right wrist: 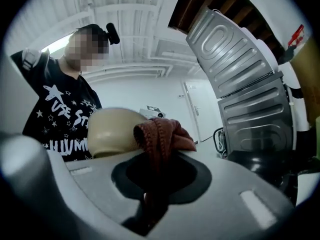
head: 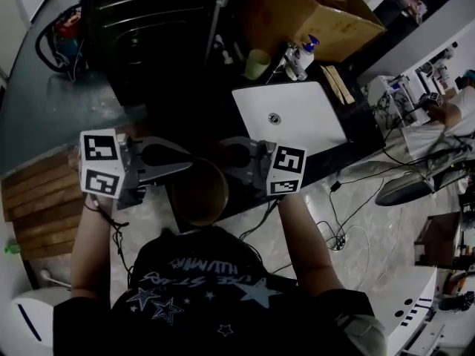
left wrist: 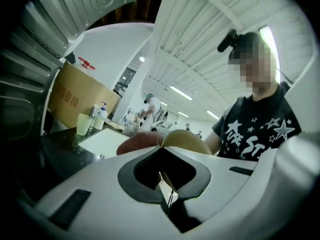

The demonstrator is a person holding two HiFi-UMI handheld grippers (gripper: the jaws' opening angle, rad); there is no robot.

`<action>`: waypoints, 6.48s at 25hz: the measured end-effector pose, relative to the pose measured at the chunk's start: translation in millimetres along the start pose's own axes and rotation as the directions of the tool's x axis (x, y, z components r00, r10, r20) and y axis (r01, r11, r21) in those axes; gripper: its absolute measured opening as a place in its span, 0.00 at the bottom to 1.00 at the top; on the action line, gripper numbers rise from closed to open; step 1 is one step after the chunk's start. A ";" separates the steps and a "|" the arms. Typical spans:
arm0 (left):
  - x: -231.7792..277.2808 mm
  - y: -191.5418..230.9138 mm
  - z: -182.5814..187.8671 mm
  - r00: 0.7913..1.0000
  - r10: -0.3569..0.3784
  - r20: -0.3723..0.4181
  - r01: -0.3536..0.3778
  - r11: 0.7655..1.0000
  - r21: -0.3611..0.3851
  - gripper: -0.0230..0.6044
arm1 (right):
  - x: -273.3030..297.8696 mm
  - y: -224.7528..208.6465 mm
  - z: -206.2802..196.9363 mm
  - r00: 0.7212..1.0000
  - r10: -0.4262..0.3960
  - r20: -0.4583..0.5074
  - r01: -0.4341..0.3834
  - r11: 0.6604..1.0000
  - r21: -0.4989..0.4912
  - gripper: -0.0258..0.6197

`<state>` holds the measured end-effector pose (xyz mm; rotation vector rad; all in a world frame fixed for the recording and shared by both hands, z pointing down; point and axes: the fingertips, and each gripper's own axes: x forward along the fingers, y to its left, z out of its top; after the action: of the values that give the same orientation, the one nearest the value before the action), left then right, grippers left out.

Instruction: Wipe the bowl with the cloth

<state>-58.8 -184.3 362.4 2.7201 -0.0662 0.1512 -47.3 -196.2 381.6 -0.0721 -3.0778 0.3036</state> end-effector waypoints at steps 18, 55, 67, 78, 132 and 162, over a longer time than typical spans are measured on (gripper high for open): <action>-18.5 49.6 41.5 0.924 0.282 0.258 -0.263 0.959 -0.107 0.07 | 28.4 42.7 -17.7 0.996 -0.017 0.087 0.012 0.998 0.063 0.12; -19.3 161.4 -62.2 0.789 0.606 -0.102 -0.605 0.736 -0.304 0.07 | -118.8 -77.5 -27.7 0.723 -0.662 0.199 0.615 0.747 0.252 0.12; 23.1 235.8 -64.7 0.680 0.695 -0.233 -0.730 0.616 -0.296 0.07 | -149.2 -82.2 -33.0 0.716 -0.683 0.143 0.651 0.727 0.218 0.12; 19.0 245.0 -47.0 0.611 0.780 -0.137 -0.777 0.558 -0.290 0.07 | -167.2 -87.6 -46.9 0.755 -0.643 0.129 0.602 0.758 0.251 0.12; -159.3 -170.8 -181.4 0.841 0.526 0.126 -0.535 0.843 0.052 0.05 | 75.3 259.5 -89.9 0.627 -0.773 0.096 0.751 0.632 0.190 0.12; -70.8 -303.1 -263.8 0.893 0.449 0.035 -0.448 0.893 -0.031 0.05 | 28.5 405.1 -159.7 0.637 -0.770 -0.020 0.752 0.616 0.234 0.12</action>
<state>-133.6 201.5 472.2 2.6385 -0.7082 0.2241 -50.5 233.0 459.8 1.2601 -2.7622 0.5848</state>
